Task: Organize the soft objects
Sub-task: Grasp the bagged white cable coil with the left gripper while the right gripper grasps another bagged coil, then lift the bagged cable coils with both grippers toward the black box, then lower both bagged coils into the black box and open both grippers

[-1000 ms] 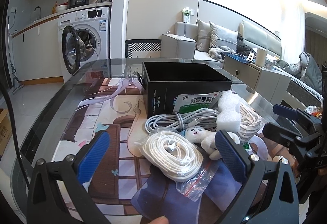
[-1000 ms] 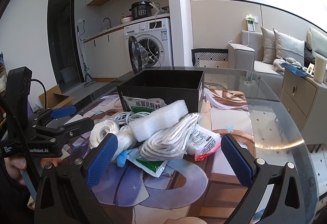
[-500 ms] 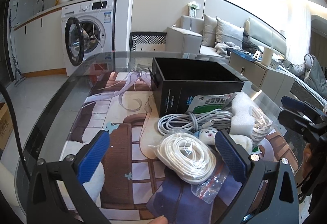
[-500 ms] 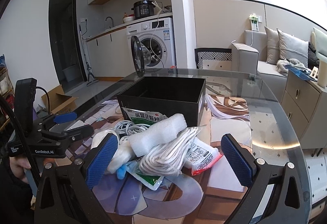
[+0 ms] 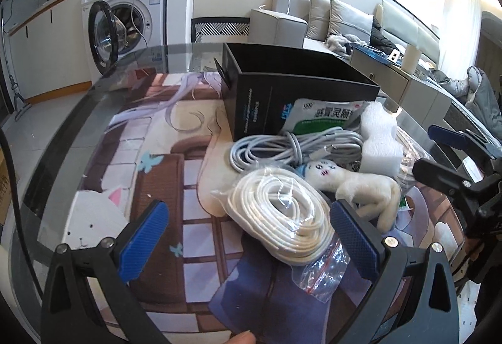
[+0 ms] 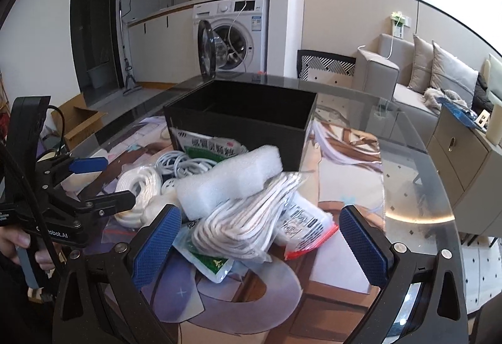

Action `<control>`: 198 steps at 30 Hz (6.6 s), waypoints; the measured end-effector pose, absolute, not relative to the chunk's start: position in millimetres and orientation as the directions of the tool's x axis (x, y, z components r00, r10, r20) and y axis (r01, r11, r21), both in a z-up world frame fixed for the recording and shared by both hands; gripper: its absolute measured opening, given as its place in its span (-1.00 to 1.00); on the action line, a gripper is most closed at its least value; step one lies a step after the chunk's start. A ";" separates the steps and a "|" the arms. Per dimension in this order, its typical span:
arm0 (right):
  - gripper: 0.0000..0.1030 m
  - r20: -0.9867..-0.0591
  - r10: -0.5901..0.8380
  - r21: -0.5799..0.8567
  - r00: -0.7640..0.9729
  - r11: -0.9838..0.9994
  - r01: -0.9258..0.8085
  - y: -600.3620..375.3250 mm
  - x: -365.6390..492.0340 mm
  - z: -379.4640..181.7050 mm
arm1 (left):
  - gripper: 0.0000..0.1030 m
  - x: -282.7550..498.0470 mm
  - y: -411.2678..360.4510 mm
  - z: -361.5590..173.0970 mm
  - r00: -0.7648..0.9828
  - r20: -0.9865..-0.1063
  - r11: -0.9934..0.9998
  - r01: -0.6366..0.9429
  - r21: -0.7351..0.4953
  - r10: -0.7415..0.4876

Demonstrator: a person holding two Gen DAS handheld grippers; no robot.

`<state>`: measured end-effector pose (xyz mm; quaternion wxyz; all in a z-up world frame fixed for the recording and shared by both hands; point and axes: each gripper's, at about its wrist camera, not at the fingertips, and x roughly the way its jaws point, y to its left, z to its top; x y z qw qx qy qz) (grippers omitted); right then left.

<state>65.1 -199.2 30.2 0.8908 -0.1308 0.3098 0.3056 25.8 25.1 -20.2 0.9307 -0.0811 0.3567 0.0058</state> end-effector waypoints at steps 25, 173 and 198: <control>0.45 -0.704 0.421 -0.144 0.572 0.703 -0.696 -163.2 71.2 13.3 | -0.61 24.7 33.5 -15.7 0.762 -0.616 0.955 0.008 -0.297 -0.198; 0.03 -0.651 0.525 0.156 0.549 0.800 -0.580 -155.5 180.6 95.4 | 0.10 134.9 25.6 58.0 0.811 -0.570 0.987 0.058 -0.149 -0.134; 0.99 -0.605 0.502 0.083 0.618 0.812 -0.578 -225.2 101.2 84.8 | 1.00 68.1 17.0 60.2 0.837 -0.542 0.990 0.001 -0.140 -0.078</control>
